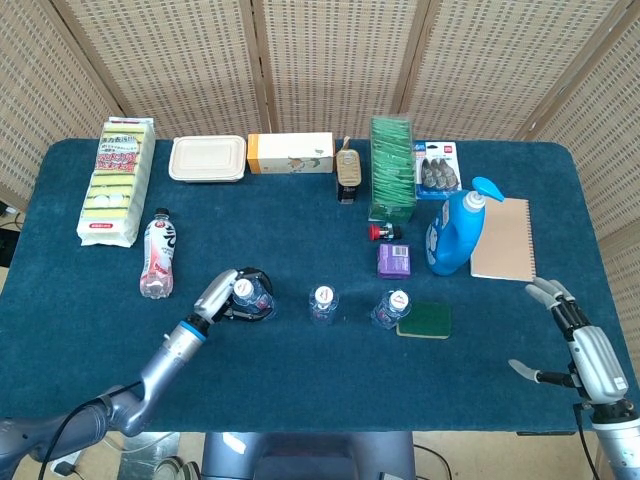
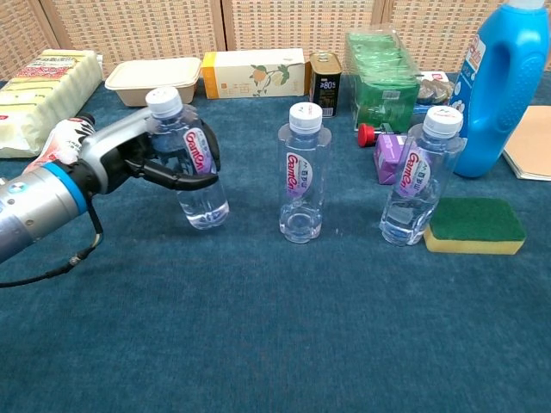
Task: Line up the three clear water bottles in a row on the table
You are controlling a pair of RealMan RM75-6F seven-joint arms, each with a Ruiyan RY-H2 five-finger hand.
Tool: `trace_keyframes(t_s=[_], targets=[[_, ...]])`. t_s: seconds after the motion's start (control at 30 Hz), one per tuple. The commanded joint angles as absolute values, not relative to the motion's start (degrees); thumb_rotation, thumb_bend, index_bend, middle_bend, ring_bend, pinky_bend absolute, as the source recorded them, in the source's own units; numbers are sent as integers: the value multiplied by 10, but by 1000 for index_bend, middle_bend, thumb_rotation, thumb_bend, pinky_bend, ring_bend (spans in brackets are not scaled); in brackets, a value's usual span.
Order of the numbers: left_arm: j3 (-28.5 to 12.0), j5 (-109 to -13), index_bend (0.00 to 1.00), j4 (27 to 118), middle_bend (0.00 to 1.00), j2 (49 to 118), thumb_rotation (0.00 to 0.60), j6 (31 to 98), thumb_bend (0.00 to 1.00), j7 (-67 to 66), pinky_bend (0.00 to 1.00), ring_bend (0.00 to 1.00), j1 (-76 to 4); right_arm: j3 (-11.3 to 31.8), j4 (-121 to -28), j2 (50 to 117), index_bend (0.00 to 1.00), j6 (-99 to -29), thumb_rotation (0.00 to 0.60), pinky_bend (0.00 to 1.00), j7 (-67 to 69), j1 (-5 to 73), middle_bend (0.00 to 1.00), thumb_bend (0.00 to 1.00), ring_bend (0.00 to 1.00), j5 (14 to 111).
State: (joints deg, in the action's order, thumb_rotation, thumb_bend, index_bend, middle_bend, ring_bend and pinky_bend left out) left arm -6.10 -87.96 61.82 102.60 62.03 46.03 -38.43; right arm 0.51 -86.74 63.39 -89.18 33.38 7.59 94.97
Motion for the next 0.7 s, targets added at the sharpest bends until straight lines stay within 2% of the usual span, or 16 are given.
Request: trace_keyframes(t_s=[0.03,0.7], targets=[[-72,-868,551,619,533,1041,600,605,260,430,426,368,-400,6,-866,634,113,-891,600,150,336,76,79,0,17,948],[-81,-842,551,598,533,1062,600,590,260,390,426,368,-412,11,-863,631,113,-888,600,150,347,76,78,0,17,940]])
